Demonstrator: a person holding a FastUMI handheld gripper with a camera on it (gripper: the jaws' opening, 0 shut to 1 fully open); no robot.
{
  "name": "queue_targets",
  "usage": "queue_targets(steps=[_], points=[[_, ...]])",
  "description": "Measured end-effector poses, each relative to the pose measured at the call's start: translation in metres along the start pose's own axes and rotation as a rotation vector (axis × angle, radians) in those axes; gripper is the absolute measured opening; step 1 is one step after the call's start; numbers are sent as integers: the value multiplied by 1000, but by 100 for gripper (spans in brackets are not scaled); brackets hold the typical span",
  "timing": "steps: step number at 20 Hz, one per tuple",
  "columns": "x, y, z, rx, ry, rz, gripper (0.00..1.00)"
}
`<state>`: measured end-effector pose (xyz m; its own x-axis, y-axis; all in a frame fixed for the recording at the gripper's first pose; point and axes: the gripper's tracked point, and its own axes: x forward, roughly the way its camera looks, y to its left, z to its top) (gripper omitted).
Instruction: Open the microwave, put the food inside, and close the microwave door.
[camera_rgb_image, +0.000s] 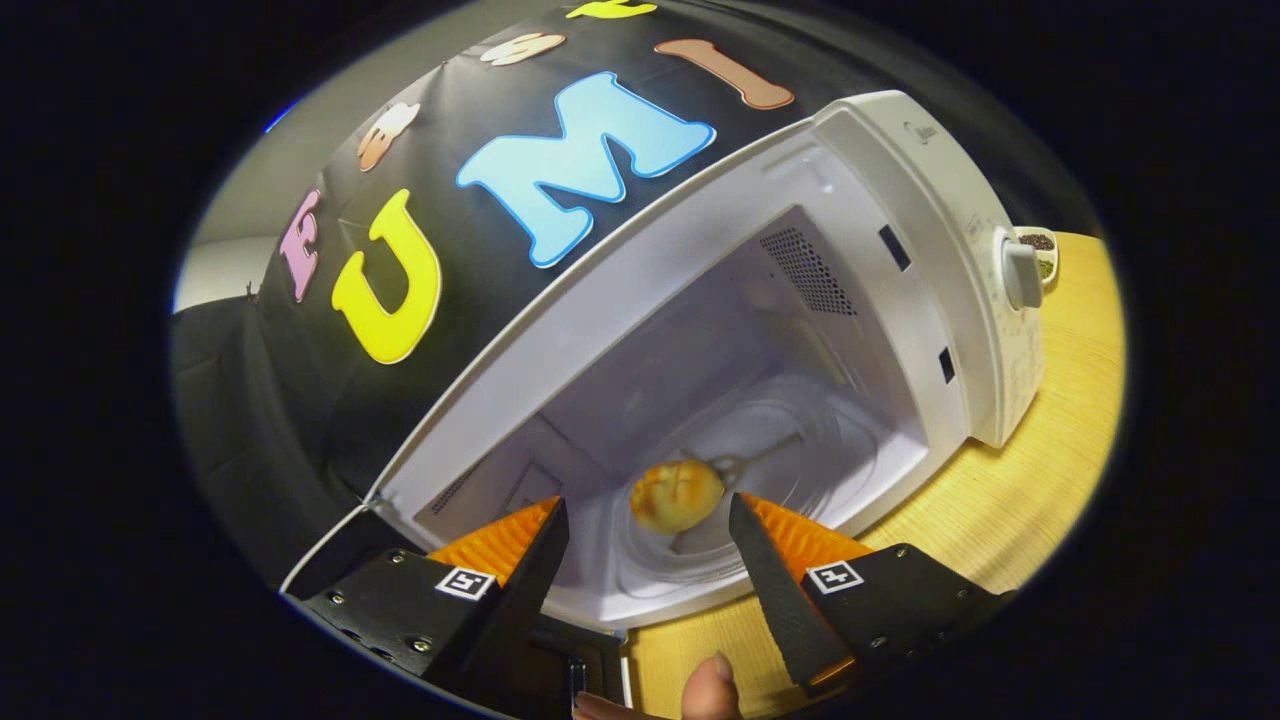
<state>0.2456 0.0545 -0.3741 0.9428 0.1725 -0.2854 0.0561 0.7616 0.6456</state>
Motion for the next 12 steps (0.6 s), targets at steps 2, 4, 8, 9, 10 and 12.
queue_targets(steps=[2,4,8,9,10,12], points=[[-33,5,-7,-17,17,34,97],[-76,14,-13,-28,47,91,97],[-170,45,-12,-6,62,254,97],[-196,58,-13,-26,58,315,95],[-221,70,-13,-45,50,374,95],[-269,94,-17,-116,26,485,95]])
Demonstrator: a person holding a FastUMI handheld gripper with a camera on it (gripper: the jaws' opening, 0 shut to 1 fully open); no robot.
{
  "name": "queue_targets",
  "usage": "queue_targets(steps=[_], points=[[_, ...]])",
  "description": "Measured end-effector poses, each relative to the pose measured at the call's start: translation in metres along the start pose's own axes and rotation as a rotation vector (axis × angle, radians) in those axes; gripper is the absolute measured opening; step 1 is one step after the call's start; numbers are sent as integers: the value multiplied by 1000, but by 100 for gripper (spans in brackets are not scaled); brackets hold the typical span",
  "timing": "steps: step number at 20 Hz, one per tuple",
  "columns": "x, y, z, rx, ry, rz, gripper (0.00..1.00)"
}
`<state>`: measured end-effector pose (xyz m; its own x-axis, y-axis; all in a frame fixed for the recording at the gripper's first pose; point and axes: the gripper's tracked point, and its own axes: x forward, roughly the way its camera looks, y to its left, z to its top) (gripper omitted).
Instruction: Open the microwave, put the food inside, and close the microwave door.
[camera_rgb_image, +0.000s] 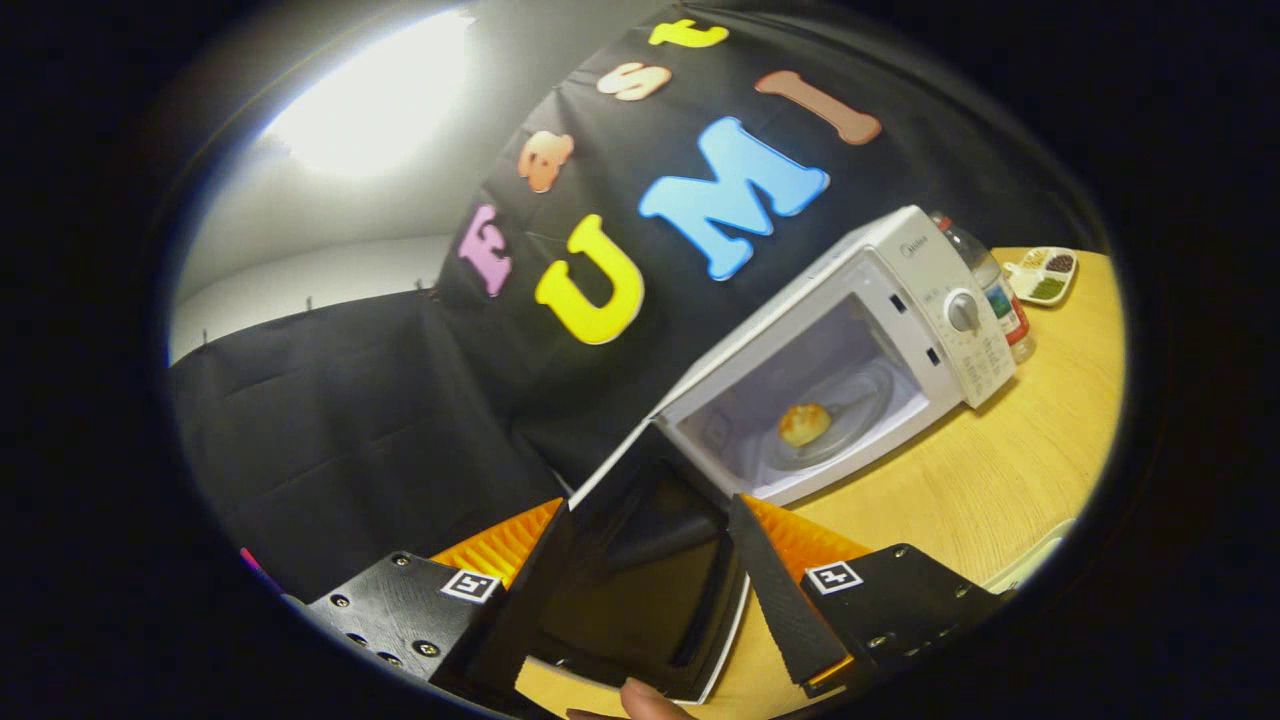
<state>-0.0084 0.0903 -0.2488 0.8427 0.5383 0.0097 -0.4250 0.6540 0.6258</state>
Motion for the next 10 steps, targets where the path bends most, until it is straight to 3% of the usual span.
queue_targets(steps=[5,10], points=[[-54,76,-27,-198,-3,128,95],[-62,131,-85,-296,75,216,93]])
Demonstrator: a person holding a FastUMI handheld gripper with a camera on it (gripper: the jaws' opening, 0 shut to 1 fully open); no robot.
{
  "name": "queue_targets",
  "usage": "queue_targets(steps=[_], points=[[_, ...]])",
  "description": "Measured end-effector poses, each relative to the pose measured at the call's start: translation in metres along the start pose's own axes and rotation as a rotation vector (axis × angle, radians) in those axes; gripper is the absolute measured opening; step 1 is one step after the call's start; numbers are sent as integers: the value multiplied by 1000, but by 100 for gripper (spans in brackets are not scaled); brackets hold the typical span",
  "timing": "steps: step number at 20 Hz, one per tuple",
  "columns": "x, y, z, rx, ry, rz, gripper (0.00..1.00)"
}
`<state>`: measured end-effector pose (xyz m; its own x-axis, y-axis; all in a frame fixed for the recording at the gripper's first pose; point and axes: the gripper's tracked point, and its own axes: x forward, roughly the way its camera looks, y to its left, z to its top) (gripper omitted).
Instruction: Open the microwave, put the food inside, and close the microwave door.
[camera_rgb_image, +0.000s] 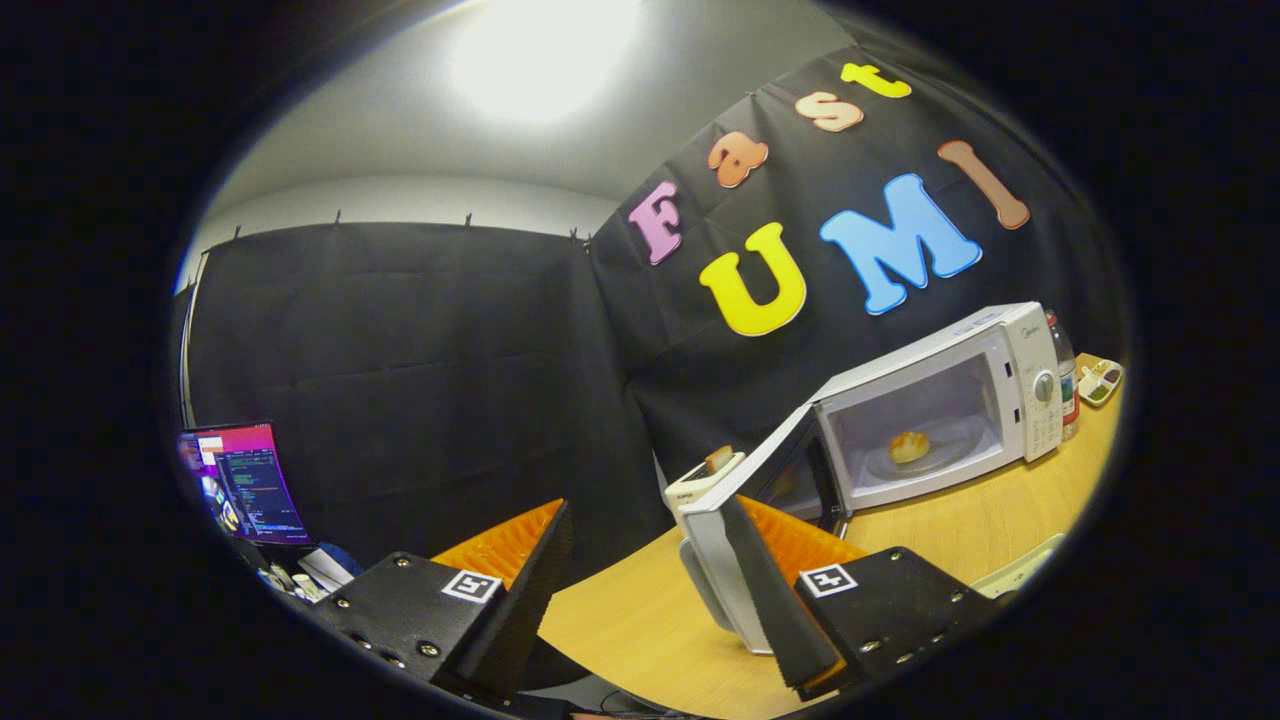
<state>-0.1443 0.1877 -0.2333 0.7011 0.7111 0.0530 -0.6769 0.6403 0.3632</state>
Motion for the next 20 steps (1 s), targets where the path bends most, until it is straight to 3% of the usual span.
queue_targets(steps=[2,3,5,6,7,8,9,13,20], points=[[11,28,-17,-10,54,59,89],[15,30,-25,-22,76,61,75],[30,37,-47,-35,137,68,63],[39,33,-60,-42,178,51,53],[46,29,-73,-47,216,44,36],[55,23,-84,-59,238,14,30],[63,20,-91,-83,245,-2,18],[79,-16,-112,-241,225,-166,18],[67,-80,-117,-316,192,-364,18]])
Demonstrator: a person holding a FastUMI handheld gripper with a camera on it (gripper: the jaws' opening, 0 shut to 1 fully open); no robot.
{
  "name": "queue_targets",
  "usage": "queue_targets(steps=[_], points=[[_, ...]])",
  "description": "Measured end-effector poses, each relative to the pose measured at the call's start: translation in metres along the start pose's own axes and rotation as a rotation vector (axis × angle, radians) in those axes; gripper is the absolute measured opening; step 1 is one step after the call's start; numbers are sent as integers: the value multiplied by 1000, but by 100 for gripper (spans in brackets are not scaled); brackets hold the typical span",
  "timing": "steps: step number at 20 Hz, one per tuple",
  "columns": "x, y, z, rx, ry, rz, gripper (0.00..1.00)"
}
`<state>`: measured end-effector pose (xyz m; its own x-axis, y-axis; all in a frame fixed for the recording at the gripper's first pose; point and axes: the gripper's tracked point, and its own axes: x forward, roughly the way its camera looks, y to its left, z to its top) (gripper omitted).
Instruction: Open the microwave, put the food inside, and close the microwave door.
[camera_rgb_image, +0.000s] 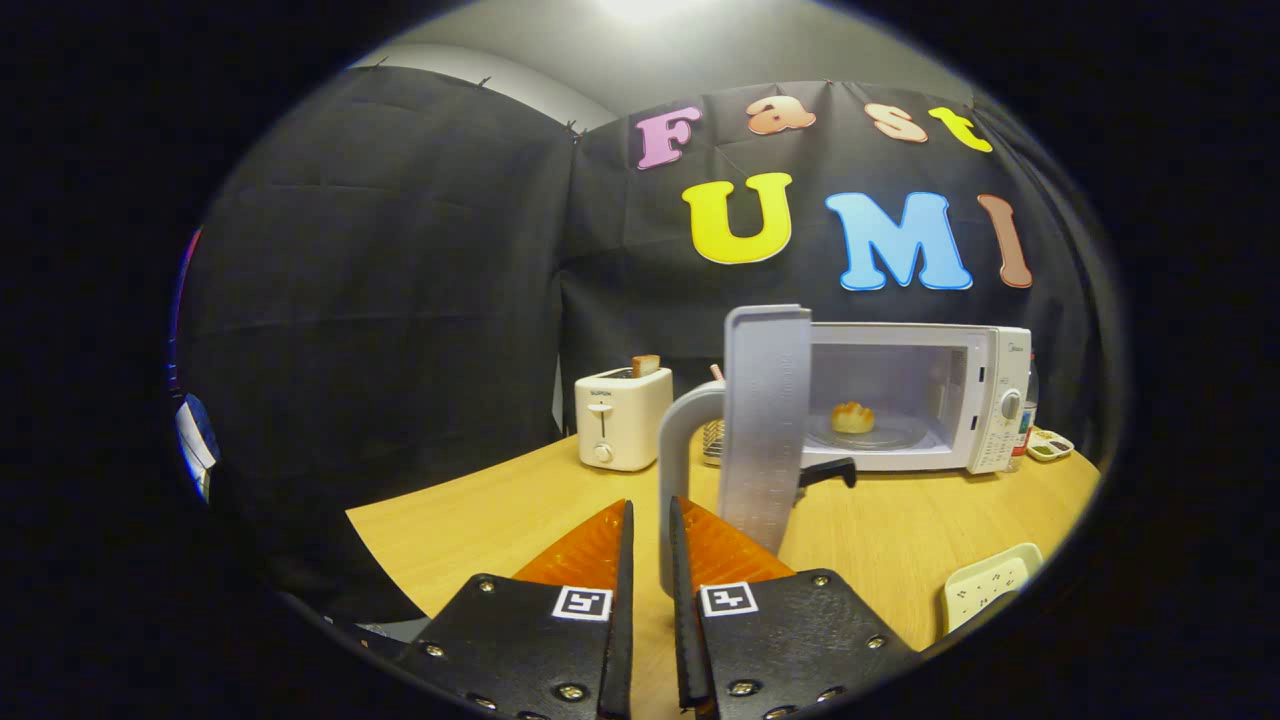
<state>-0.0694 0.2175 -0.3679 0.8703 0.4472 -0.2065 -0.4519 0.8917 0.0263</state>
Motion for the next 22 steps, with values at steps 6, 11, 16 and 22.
queue_targets(steps=[6,11,16,22], points=[[-11,-39,-2,-68,-32,-48,2],[-23,-74,-2,-99,-32,-97,3],[-30,-125,0,-82,-57,-214,3],[-32,-194,1,-93,-55,-328,8]])
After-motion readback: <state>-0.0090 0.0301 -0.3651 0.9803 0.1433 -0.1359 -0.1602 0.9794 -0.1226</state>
